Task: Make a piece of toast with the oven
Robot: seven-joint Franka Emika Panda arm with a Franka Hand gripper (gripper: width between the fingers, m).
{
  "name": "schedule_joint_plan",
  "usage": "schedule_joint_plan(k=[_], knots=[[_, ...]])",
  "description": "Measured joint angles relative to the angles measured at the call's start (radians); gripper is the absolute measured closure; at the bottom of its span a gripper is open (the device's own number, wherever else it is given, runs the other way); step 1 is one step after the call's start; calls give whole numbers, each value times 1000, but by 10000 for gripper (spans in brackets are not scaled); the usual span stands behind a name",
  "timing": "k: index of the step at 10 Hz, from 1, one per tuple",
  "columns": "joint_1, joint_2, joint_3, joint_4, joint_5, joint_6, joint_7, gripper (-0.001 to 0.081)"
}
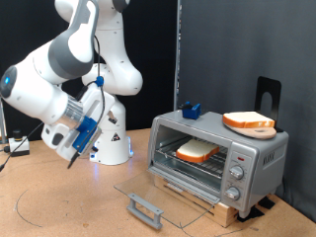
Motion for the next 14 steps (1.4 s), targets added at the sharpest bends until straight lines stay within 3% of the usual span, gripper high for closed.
schedule_joint_plan(k=[1, 4, 5, 7, 9, 14], knots=[[5, 28, 5, -8, -19, -14, 12, -2], [37, 63, 30, -80, -70, 129, 14, -2], [35, 63, 30, -78, -63, 117, 11, -2], [9, 64, 29, -76, -16, 72, -212, -2], [-8, 70, 24, -79, 8, 89, -281, -2], [4, 156, 23, -111, -27, 279, -203, -2]])
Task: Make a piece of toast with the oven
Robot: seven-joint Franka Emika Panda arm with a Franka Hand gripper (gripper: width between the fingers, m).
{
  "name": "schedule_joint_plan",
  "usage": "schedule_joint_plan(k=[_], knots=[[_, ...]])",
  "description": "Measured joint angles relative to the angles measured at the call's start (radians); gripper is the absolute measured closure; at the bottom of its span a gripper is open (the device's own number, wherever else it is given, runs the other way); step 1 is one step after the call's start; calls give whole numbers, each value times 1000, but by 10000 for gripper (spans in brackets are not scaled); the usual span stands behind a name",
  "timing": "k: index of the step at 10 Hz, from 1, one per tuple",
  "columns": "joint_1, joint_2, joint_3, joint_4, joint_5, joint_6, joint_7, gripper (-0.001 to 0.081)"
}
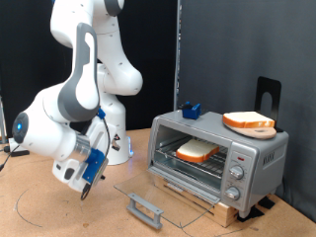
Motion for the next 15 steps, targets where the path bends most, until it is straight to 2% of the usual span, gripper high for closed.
schedule_joint_plan(k=[3, 6, 11, 13, 15], knots=[[14, 73, 4, -4, 3, 67, 38, -2], [35, 126, 23, -24, 10, 100, 46, -2], [53, 131, 74, -90, 63, 121, 35, -2], [47, 111, 82, -102, 101, 86, 10, -2], [22, 70, 82, -95, 120, -29, -27, -2]])
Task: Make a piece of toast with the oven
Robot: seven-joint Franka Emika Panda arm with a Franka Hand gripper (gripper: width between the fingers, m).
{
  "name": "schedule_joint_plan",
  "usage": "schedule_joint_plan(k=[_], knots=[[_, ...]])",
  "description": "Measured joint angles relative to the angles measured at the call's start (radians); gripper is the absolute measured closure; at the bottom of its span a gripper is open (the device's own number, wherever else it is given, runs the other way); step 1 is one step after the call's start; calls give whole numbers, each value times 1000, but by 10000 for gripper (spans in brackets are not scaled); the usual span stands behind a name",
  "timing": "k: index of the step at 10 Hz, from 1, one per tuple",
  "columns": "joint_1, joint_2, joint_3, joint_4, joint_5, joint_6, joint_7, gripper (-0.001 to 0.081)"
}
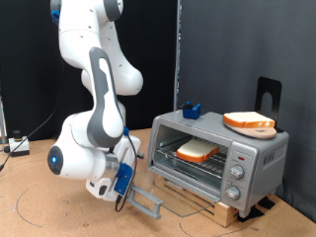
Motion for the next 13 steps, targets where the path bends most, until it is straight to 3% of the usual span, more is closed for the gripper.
schedule_joint_plan(k=[3, 6, 10, 13], knots=[[-29, -60, 0, 17, 7, -185, -40, -2], [-28, -136, 19, 4, 33, -290, -44, -2], [-13, -226, 80, -37, 76, -365, -47, -2], [14, -306, 127, -107, 158, -366, -22, -2]])
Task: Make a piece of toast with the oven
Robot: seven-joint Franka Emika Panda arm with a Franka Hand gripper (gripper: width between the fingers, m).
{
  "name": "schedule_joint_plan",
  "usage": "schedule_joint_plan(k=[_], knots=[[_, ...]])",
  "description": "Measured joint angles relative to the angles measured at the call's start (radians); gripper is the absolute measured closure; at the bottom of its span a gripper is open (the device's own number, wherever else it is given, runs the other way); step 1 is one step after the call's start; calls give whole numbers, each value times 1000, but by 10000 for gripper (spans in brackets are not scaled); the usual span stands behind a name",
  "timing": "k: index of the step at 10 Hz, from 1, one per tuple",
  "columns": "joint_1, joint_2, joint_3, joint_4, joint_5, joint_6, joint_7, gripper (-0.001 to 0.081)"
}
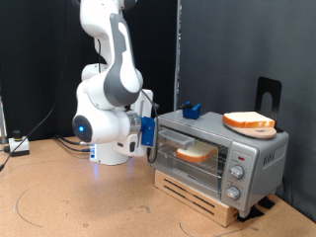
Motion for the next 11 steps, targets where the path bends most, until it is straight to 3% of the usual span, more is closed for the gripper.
schedule_joint_plan(k=[3, 5, 9, 11], knots=[[19, -95, 28, -59, 80, 10, 2, -2], [9, -128, 21, -59, 96, 38, 26, -2], [-55, -123, -34, -24, 13, 116, 145, -2], [-64, -101, -39, -7, -6, 115, 157, -2]])
